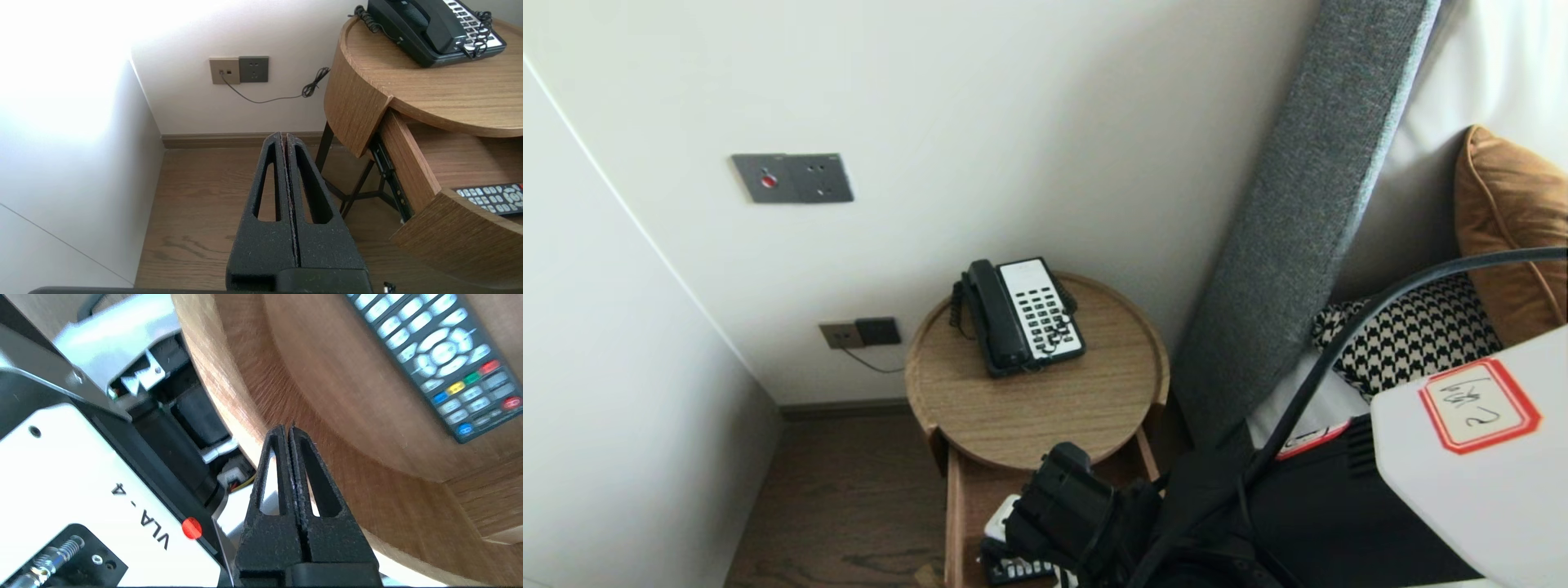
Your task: Open the nightstand drawer
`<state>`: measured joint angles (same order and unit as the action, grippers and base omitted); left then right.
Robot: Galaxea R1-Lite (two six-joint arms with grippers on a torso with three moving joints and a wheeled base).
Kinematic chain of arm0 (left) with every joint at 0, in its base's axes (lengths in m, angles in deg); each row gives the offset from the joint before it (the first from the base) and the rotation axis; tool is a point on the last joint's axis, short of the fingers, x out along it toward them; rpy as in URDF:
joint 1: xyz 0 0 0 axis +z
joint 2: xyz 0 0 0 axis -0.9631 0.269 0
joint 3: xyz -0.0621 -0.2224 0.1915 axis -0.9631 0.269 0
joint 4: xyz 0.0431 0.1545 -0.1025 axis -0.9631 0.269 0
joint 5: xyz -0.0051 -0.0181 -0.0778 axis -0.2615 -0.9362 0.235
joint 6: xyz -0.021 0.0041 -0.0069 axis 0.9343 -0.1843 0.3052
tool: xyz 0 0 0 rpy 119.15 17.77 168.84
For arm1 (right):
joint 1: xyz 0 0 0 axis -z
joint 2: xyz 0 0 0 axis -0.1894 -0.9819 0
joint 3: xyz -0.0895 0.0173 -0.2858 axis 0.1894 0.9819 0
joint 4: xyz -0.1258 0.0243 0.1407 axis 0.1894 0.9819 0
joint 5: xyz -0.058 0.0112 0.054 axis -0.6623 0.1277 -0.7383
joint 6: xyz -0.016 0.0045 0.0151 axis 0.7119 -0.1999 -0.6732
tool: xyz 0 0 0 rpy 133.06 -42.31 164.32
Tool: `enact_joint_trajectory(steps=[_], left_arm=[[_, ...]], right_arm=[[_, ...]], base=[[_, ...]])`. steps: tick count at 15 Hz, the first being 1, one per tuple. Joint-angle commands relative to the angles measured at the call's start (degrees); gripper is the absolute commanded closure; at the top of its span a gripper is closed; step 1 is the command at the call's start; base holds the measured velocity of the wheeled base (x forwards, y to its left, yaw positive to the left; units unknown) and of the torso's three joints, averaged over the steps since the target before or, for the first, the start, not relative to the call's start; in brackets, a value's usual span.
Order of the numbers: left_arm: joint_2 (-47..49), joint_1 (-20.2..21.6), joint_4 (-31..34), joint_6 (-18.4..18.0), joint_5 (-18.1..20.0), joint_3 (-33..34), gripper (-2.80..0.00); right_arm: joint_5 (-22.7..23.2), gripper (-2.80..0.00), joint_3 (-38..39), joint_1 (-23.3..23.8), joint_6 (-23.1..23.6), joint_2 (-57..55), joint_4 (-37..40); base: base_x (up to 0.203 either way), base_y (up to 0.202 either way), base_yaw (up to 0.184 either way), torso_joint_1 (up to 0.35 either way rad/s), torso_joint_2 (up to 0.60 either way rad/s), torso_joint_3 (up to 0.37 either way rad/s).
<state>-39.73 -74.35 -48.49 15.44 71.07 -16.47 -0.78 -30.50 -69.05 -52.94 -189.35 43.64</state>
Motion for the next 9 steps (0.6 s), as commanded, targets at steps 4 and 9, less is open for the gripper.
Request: enact_joint_trajectory(steps=[4, 9], left_arm=[[0.0, 0.0, 0.0, 0.0, 0.0, 0.0, 0.00], [0.0, 0.0, 0.0, 0.0, -0.1, 0.0, 0.00]], right_arm=[[-3.4, 0.00, -0.6, 1.2, -2.2, 4.2, 0.2], [-10.4, 0.00, -0.7, 4.8, -5.2, 10.5, 0.5]], base=[[0.000, 0.000, 0.000, 0.000, 0.00, 0.000], [0.000, 0.000, 0.000, 0.000, 0.00, 0.000]])
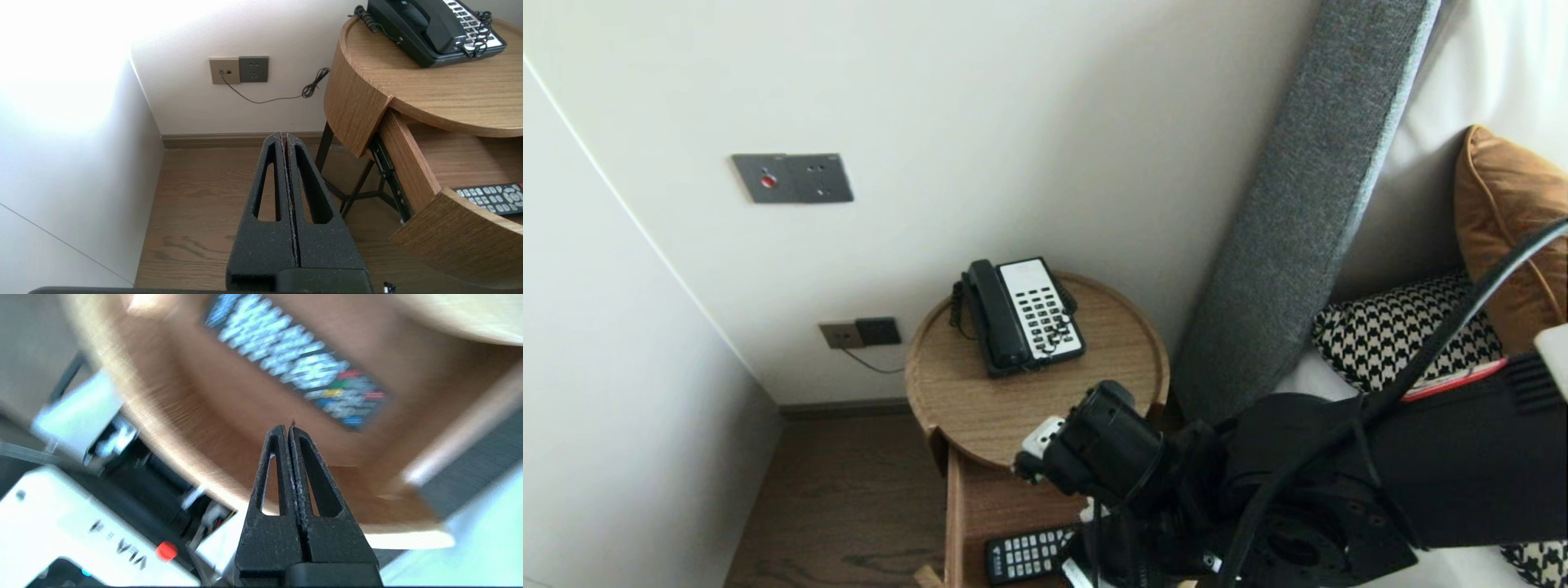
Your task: Open the nightstand drawer, then take the remote control out of the drawer one by one and place them on the table
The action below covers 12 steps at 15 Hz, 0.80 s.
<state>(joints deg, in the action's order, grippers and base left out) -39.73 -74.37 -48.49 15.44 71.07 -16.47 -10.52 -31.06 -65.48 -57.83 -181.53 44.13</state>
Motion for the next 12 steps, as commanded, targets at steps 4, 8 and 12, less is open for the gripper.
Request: enact_joint_trajectory(steps=[4, 8, 12], left_arm=[[0.0, 0.1, 0.0, 0.0, 0.0, 0.0, 0.00], [0.0, 0.1, 0.0, 0.0, 0.0, 0.0, 0.00], [0.0, 0.0, 0.0, 0.0, 0.0, 0.1, 0.00]], right_arm=[[-7.9, 0.00, 0.4, 6.7, -0.7, 8.3, 1.8], [-13.5, 0.00, -0.6, 9.7, -0.4, 12.0, 2.9], [-13.7, 0.00, -1.4, 9.5, -0.3, 15.8, 2.8]], base=[[0.000, 0.000, 0.000, 0.000, 0.00, 0.000], [0.000, 0.000, 0.000, 0.000, 0.00, 0.000], [0.000, 0.000, 0.000, 0.000, 0.00, 0.000]])
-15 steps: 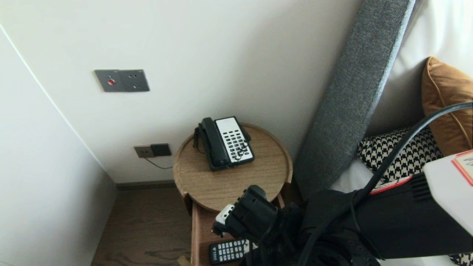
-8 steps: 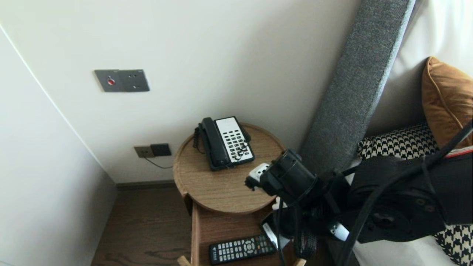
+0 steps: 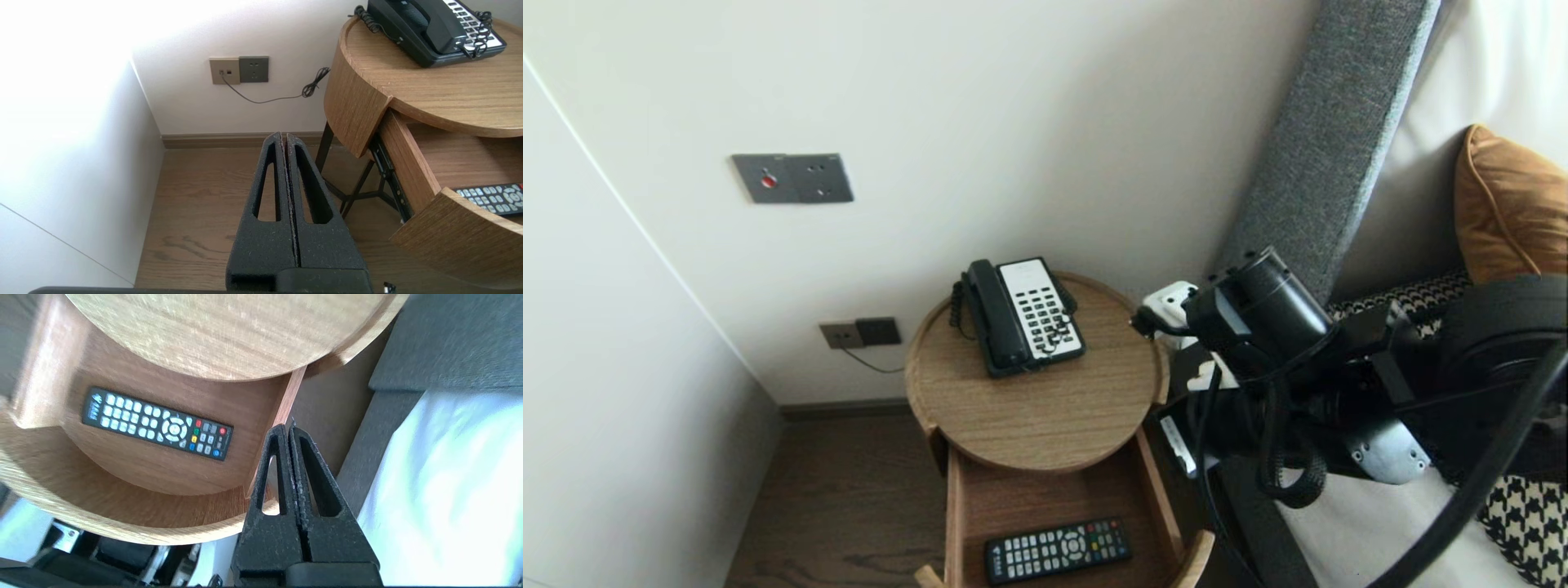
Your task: Take the remote control out of the drawer one by one and place them on the table
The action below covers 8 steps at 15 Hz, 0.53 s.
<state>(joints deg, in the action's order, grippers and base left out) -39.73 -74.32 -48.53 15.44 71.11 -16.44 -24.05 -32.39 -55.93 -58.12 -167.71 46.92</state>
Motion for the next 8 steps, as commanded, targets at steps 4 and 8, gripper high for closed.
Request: enact_joint_trajectory(steps=[4, 8], left_arm=[[0.0, 0.0, 0.0, 0.0, 0.0, 0.0, 0.00], [0.0, -0.1, 0.0, 0.0, -0.1, 0.0, 0.00]], right_arm=[[-0.3, 0.00, 1.3, -0.1, 0.1, 5.7, 0.5], [-1.5, 0.00, 5.2, 0.0, 0.2, 10.3, 2.5]], base=[[0.000, 0.000, 0.000, 0.000, 0.00, 0.000], [0.000, 0.000, 0.000, 0.000, 0.00, 0.000]])
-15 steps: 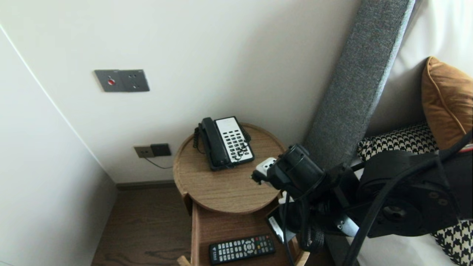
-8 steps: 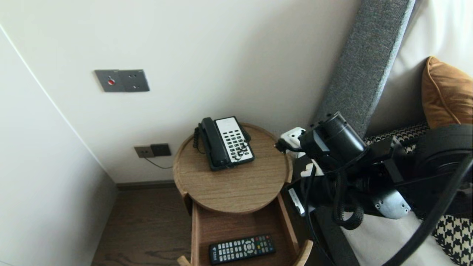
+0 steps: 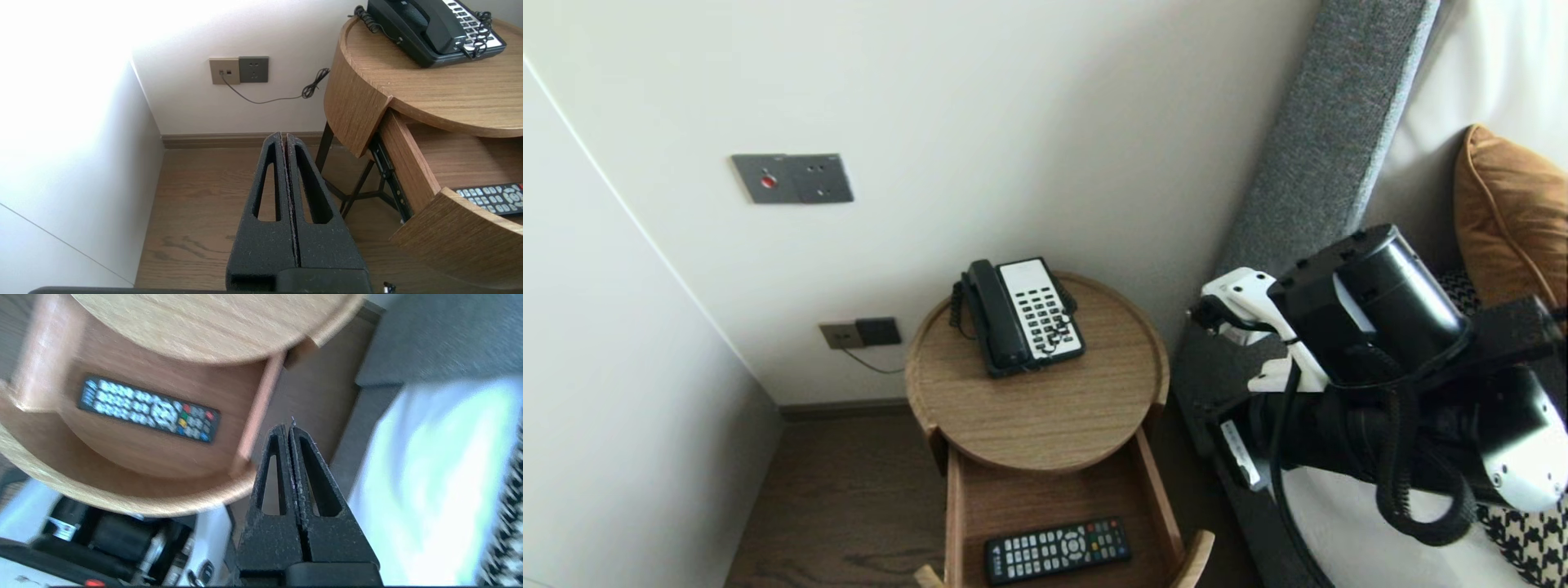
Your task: Take the remote control out of the drawer one by one and place them on the table
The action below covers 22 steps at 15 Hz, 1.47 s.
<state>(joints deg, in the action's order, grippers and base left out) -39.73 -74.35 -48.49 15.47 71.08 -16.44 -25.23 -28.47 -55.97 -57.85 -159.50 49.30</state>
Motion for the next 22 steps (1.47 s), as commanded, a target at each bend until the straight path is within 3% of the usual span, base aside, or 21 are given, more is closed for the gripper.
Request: enact_joint_trajectory(steps=[1, 10, 14, 18, 22], left_arm=[[0.0, 0.0, 0.0, 0.0, 0.0, 0.1, 0.00], [0.0, 0.0, 0.0, 0.0, -0.1, 0.0, 0.00], [0.0, 0.0, 0.0, 0.0, -0.1, 0.0, 0.00], [0.0, 0.0, 0.0, 0.0, 0.0, 0.0, 0.00], [0.0, 0.0, 0.0, 0.0, 0.0, 0.1, 0.00]], right_arm=[[-0.9, 0.00, 2.2, 0.2, 0.6, 2.3, 0.0], [-5.1, 0.00, 1.6, 0.2, 1.9, 2.3, 0.5], [-19.7, 0.00, 1.7, -0.4, 2.2, 1.1, 0.6], [-14.2, 0.00, 1.5, 0.2, 1.5, 0.0, 0.3], [-14.1, 0.00, -0.8, 0.2, 2.0, -1.9, 0.9]], base=[[0.000, 0.000, 0.000, 0.000, 0.00, 0.000], [0.000, 0.000, 0.000, 0.000, 0.00, 0.000], [0.000, 0.000, 0.000, 0.000, 0.00, 0.000], [0.000, 0.000, 0.000, 0.000, 0.00, 0.000], [0.000, 0.000, 0.000, 0.000, 0.00, 0.000]])
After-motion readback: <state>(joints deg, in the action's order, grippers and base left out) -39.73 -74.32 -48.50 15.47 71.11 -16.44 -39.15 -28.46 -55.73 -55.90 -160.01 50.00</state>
